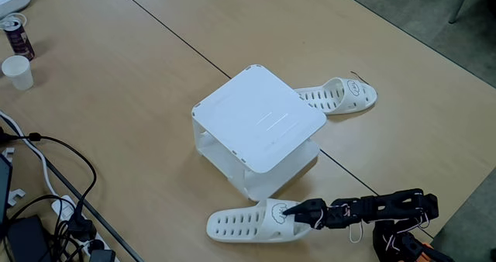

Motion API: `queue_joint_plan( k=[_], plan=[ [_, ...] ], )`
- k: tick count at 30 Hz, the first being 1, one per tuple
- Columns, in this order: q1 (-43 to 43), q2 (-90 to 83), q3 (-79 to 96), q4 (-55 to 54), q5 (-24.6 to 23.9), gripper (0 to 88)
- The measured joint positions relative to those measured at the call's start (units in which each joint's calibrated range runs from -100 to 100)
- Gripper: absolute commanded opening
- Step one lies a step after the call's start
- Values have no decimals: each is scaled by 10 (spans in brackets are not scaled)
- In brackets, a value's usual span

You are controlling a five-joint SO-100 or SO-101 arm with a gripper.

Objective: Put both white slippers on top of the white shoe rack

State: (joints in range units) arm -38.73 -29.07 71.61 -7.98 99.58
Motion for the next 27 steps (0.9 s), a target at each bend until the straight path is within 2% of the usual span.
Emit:
queue_joint_plan(
  k=[10, 14, 19, 27],
  plan=[
    [-148, -21, -128, 0, 0, 7],
    [-163, -21, -209, 1, 0, 7],
    [-106, -15, -343, 44, 0, 8],
    [58, 87, -541, 84, 0, 8]
  ],
)
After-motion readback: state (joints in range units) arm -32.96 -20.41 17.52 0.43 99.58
